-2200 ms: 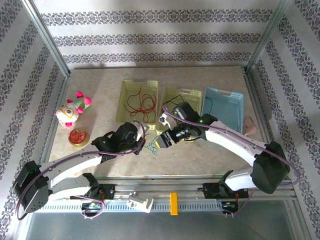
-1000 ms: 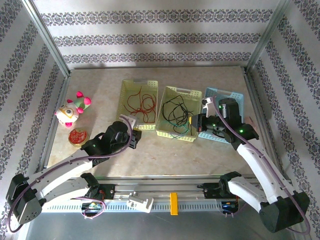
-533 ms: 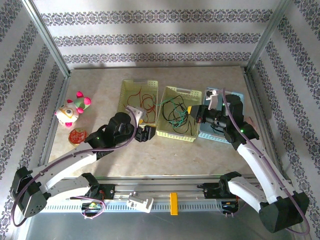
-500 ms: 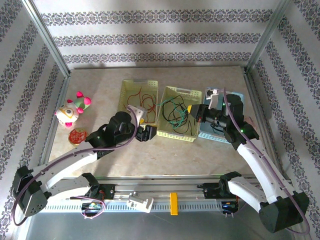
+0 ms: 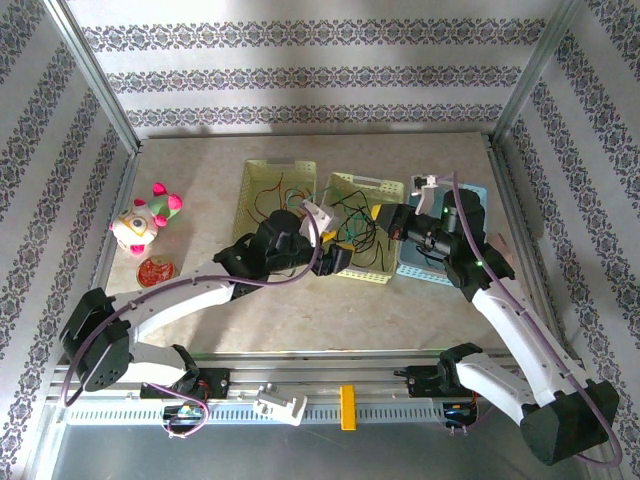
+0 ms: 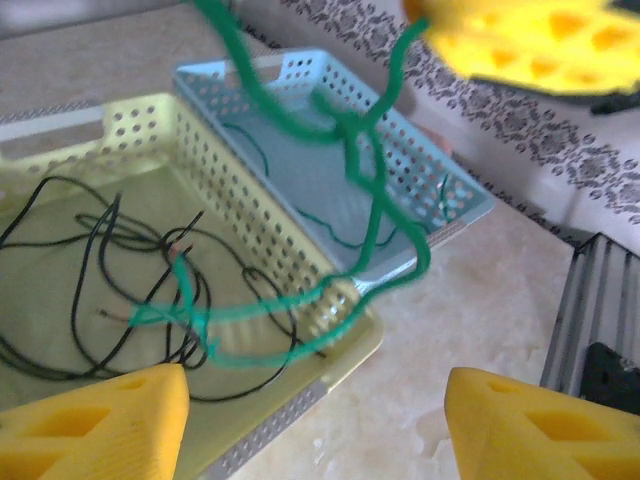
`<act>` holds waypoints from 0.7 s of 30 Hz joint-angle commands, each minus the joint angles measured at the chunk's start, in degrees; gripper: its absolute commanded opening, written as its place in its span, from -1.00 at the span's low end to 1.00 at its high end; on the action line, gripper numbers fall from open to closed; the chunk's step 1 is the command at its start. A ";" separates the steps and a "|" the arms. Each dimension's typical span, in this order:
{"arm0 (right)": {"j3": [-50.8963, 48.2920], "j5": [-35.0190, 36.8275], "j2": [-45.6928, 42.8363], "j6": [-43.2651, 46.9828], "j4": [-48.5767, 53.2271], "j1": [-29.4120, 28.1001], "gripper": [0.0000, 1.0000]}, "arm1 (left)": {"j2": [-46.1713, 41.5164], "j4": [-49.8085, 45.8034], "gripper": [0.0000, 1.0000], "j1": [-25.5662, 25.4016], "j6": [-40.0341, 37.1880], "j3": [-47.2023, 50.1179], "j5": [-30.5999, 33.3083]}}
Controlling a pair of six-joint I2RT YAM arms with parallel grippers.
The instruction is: Untangle the cables
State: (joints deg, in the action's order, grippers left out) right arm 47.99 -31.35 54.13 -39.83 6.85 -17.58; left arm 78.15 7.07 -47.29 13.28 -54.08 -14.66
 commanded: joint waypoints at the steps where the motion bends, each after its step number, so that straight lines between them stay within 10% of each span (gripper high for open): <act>1: -0.88 1.11 -0.79 -0.95 -1.75 -1.04 -1.00 | 1.89 7.93 0.37 -0.61 0.15 -3.43 -4.45; 7: -1.14 1.85 -1.22 -1.05 -1.51 -2.49 -1.00 | 5.37 11.68 0.31 -0.78 1.44 -5.57 -8.11; 17: -1.07 3.85 -2.69 -0.51 -0.99 -2.66 -1.00 | 7.24 11.56 -0.97 -0.79 1.59 -5.53 -4.01; 21: -1.03 7.48 -3.22 0.62 1.85 -2.46 -1.00 | 5.92 10.76 -1.00 -0.79 1.54 -4.98 -4.37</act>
State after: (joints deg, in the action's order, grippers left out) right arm 47.35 -27.18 51.88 -40.29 7.44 -19.75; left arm 85.56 15.92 -47.51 15.20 -58.52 -19.25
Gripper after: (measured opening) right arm 0.059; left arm 0.045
